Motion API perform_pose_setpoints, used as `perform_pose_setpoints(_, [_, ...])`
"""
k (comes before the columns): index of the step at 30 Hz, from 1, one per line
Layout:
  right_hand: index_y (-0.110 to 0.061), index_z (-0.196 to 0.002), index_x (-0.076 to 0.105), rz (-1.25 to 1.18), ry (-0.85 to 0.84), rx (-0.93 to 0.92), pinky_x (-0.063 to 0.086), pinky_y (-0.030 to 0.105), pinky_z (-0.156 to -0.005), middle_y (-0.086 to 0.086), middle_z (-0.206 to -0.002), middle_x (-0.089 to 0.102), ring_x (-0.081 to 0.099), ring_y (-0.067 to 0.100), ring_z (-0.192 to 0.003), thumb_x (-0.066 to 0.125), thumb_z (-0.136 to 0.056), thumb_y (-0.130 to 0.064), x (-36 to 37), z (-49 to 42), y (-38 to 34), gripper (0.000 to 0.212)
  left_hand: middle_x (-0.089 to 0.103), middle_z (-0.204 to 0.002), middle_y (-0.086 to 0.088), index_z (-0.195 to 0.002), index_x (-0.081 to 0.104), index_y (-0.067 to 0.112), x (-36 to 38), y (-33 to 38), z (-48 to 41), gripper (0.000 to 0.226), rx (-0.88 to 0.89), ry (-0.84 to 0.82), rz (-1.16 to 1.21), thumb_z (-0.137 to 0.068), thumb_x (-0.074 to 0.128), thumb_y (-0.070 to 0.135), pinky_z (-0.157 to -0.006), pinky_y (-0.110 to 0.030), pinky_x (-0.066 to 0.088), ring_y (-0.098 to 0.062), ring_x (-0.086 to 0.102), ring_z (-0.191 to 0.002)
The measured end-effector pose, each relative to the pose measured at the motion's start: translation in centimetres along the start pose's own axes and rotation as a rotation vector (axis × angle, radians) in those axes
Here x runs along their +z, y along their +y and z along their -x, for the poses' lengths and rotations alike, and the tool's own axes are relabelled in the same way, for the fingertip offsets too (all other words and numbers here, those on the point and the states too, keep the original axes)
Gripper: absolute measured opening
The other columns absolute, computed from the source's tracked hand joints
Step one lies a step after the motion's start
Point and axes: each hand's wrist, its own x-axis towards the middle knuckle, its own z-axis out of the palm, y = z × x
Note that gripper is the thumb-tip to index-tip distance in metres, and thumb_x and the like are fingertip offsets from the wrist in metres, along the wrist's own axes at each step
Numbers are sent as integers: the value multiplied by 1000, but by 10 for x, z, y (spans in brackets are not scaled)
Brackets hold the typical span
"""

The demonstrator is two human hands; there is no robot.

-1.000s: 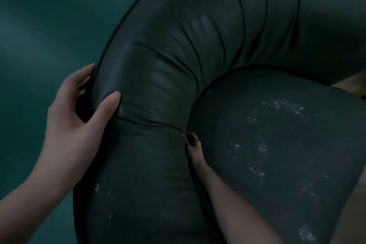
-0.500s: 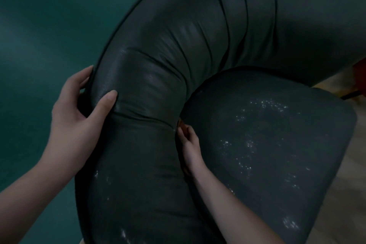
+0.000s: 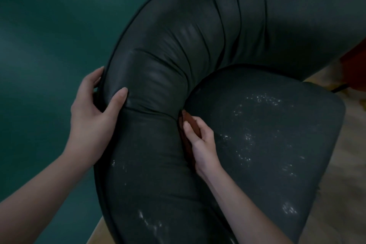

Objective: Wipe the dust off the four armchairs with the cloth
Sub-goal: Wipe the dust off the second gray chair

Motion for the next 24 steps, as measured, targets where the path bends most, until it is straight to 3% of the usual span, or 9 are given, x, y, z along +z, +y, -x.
perform_pose_setpoints(3, [-13,-96,69,30,18,-20,51,35,-85,1,-90,70,63,15,-88,65,-87,-29,3,5,-7,19,52,-141,11,-142,45,27,0,3,0,65,-8,1,21,-84,65,46,-112,-37,40,-3,50,-128])
perform_pose_setpoints(6, [-13,-95,69,89,43,-56,51,33,-82,0,-88,69,63,14,-86,65,-85,-31,6,9,-14,21,52,-140,11,-143,45,25,0,4,1,61,-3,-9,31,-89,68,40,-111,-36,41,-2,50,-127])
perform_pose_setpoints(15, [-14,-98,67,392,113,-284,53,34,-84,1,-94,69,64,15,-91,60,-89,-26,30,21,-36,16,51,-141,8,-144,45,20,-1,8,2,57,-2,-18,48,-93,66,30,-112,-29,38,-4,48,-128])
perform_pose_setpoints(20, [-16,-97,67,586,166,-474,46,17,-80,-3,-96,64,60,7,-91,61,-87,-25,61,29,-53,15,50,-141,6,-144,44,17,-1,6,2,58,18,-31,62,-94,64,36,-113,-33,37,-7,47,-130])
perform_pose_setpoints(24, [-16,-100,68,738,192,-545,50,27,-78,-7,-97,60,59,7,-89,61,-87,-28,82,36,-61,19,49,-142,5,-144,44,19,-2,5,2,54,11,-36,91,-96,56,38,-114,-35,34,-10,45,-131])
